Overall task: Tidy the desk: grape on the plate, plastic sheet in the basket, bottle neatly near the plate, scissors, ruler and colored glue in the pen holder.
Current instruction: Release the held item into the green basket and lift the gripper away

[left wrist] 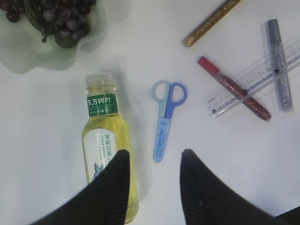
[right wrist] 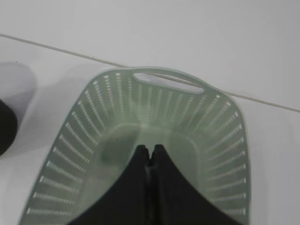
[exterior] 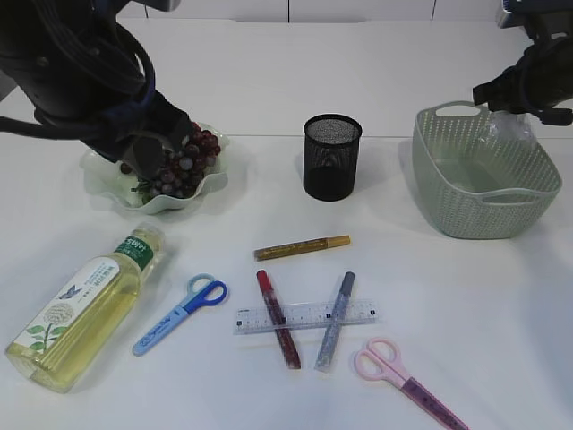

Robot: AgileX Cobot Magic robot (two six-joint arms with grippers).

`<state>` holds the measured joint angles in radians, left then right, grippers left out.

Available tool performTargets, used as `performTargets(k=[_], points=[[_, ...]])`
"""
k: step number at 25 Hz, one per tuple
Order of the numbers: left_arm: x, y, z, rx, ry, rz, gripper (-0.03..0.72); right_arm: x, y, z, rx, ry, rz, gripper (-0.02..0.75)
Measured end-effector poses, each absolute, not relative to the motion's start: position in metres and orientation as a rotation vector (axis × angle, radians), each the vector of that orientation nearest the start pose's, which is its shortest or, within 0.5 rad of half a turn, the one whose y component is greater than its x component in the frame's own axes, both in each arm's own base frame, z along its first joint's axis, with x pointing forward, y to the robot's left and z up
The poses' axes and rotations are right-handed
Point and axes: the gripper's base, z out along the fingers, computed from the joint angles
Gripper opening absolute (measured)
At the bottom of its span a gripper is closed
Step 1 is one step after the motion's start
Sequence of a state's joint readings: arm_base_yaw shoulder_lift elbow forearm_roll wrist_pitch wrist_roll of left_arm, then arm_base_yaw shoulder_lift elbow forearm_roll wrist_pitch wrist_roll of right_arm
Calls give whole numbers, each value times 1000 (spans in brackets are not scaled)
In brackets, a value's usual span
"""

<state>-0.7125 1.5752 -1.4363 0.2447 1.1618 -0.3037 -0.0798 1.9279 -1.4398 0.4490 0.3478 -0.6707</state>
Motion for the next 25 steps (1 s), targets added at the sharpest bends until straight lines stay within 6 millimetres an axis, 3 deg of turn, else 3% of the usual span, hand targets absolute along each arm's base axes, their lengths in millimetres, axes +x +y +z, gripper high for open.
performTargets(k=[10, 16, 21, 25], points=[[259, -197, 332, 627, 2631, 46, 268, 446, -25, 234, -247, 2265, 1, 31], [259, -197, 332, 627, 2619, 39, 268, 447, -25, 229, -245, 2277, 4, 131], [260, -197, 332, 626, 2617, 37, 268, 449, -26, 227, -243, 2270, -7, 262], [260, -197, 332, 624, 2618, 36, 268, 446, -24, 226, -325, 2324, -13, 285]])
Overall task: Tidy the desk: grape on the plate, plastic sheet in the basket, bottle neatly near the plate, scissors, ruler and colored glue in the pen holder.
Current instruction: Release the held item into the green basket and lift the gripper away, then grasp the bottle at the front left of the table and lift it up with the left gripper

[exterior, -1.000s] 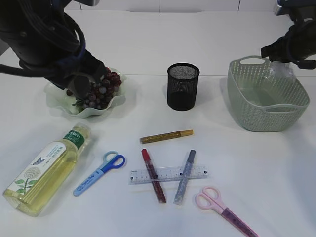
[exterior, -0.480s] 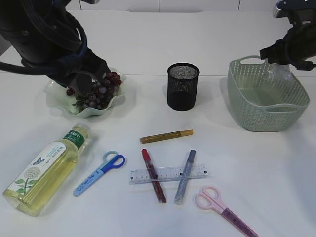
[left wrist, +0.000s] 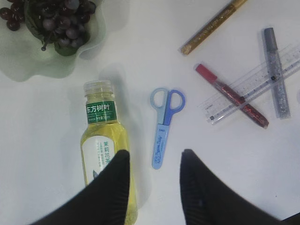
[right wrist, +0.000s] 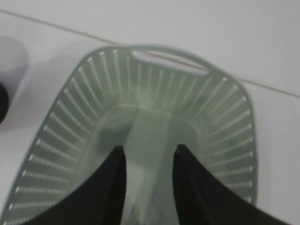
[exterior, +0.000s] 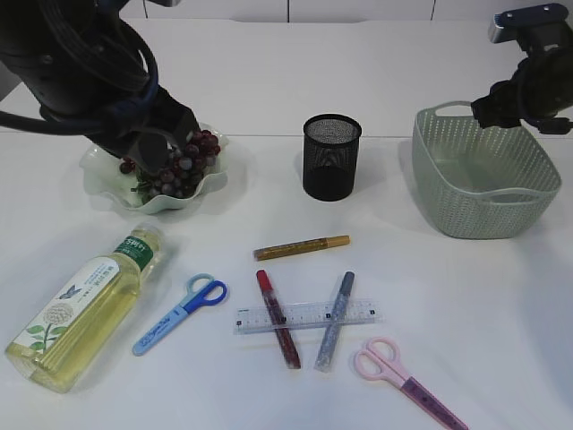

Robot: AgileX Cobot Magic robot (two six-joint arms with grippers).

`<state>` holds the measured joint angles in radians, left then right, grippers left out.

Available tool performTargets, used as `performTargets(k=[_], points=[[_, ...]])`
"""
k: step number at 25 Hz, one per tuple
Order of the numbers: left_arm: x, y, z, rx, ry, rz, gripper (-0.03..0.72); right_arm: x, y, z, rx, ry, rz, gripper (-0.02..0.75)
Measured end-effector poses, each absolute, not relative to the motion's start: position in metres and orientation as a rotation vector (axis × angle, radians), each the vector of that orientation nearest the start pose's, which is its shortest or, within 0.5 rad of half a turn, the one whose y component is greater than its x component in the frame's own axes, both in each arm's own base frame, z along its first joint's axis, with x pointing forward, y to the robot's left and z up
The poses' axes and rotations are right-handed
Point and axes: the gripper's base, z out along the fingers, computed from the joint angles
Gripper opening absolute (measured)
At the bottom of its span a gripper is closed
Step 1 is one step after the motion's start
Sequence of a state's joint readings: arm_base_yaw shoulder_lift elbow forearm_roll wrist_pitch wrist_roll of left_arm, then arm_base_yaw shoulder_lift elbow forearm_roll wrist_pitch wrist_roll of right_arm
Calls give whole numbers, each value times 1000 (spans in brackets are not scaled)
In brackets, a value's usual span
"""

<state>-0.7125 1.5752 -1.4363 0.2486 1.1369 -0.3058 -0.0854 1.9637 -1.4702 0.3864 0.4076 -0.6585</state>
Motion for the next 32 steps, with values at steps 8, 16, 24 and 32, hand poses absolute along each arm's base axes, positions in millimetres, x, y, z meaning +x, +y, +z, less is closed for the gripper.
performTargets(k=[8, 16, 24, 32], points=[[260, -197, 332, 624, 2618, 36, 268, 427, -27, 230, -434, 2637, 26, 286], [260, -197, 332, 624, 2617, 39, 267, 422, -39, 292, -235, 2819, -95, 230], [259, -196, 337, 618, 2631, 49, 268, 411, -39, 324, 56, 2770, -72, 228], [255, -198, 337, 610, 2667, 10, 268, 379, -37, 367, 239, 2664, -36, 428]])
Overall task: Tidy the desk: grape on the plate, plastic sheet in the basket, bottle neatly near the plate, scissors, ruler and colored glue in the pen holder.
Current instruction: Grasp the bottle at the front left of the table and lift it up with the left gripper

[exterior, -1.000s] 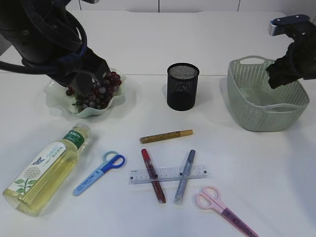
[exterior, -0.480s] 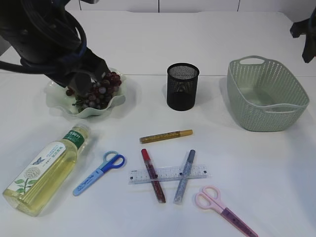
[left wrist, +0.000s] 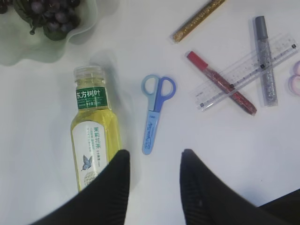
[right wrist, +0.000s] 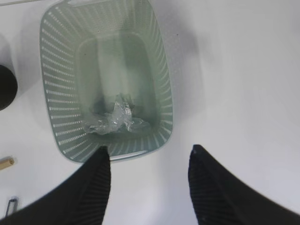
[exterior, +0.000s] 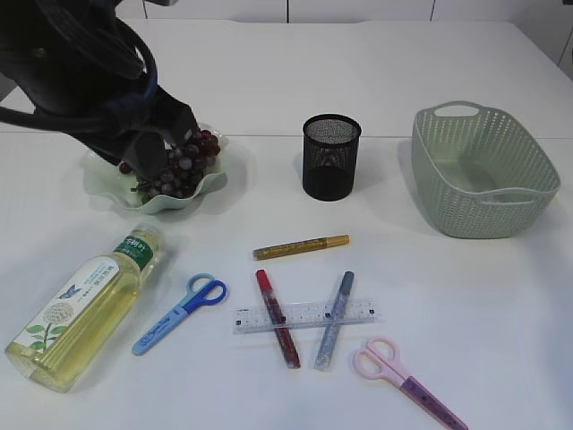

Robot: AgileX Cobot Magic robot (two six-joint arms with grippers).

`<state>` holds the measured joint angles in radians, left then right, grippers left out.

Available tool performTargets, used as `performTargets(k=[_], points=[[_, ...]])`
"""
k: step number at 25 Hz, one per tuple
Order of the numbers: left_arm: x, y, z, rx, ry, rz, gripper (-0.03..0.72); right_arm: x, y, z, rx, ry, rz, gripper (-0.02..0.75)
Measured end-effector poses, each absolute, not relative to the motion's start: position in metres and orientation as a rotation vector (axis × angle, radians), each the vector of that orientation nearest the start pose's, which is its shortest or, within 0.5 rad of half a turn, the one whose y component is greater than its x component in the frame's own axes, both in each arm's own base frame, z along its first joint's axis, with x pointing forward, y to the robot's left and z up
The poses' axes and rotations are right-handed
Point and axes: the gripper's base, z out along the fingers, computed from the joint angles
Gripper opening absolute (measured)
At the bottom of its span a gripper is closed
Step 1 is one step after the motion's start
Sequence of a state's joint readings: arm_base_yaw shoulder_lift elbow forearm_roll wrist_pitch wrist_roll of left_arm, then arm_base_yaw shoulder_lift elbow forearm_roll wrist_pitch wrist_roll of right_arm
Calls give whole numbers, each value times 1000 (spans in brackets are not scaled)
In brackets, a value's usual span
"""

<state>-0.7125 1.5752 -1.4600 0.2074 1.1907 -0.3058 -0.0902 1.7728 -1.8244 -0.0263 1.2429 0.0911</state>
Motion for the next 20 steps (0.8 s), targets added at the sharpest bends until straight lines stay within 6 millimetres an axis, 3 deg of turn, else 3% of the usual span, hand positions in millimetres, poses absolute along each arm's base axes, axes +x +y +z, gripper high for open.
performTargets(k=[8, 11, 16, 20], points=[[253, -196, 336, 610, 2706, 30, 275, 319, -29, 392, 256, 2626, 5, 472], [250, -198, 335, 605, 2727, -10, 333, 288, -24, 394, 279, 2624, 40, 473], [253, -194, 335, 542, 2761, -62, 432, 240, -15, 382, 298, 2654, 125, 473], [272, -166, 334, 371, 2807, -94, 442, 212, -11, 371, 305, 2675, 142, 473]])
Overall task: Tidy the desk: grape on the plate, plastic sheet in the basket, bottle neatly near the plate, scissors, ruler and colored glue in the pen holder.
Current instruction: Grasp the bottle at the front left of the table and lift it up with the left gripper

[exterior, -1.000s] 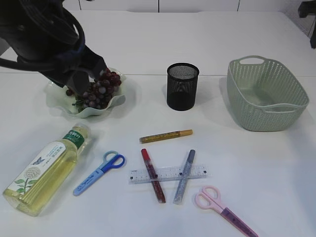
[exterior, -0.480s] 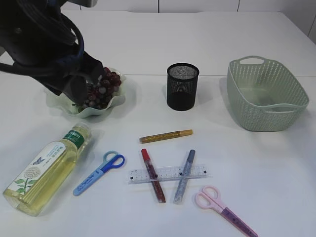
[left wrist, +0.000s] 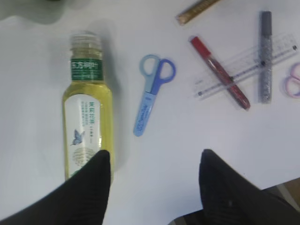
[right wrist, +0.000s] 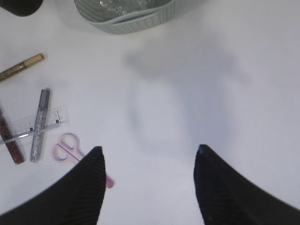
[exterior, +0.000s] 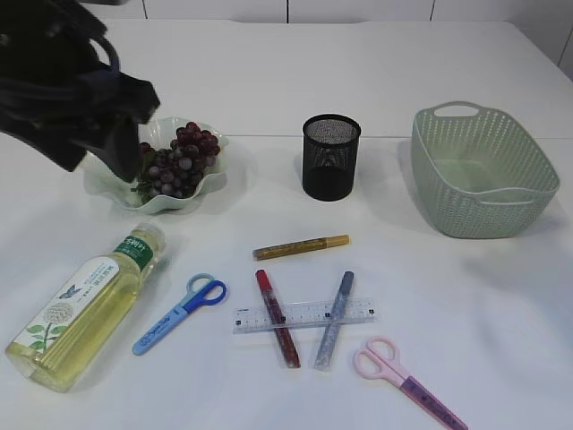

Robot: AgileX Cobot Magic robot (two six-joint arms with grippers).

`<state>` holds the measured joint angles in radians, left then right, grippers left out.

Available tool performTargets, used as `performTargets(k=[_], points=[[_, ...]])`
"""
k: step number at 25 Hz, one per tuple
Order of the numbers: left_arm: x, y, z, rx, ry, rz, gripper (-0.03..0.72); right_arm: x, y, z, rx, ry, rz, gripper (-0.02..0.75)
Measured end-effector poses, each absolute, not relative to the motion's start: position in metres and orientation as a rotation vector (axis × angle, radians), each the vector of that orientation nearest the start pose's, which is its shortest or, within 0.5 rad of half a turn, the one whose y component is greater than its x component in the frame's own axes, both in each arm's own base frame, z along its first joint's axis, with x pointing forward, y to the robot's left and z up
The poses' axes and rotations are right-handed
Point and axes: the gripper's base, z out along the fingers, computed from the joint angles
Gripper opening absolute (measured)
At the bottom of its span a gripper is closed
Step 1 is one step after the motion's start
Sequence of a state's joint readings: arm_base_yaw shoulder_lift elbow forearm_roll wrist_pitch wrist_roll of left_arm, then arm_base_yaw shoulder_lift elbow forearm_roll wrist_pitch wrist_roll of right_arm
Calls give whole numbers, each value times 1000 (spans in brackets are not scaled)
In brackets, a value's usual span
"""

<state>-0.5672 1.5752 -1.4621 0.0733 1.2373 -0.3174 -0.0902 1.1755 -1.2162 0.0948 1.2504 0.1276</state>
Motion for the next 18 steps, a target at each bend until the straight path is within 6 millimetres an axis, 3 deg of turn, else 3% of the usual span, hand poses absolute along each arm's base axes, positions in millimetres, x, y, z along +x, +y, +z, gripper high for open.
performTargets(k=[4, 7, 18], points=[[291, -132, 332, 279, 2830, -85, 443, 199, -10, 360, 310, 2703, 145, 473], [304, -119, 322, 263, 2860, -69, 444, 197, -9, 359, 311, 2704, 156, 473], [335, -125, 259, 400, 3011, 55, 445, 198, -8, 359, 313, 2702, 167, 473]])
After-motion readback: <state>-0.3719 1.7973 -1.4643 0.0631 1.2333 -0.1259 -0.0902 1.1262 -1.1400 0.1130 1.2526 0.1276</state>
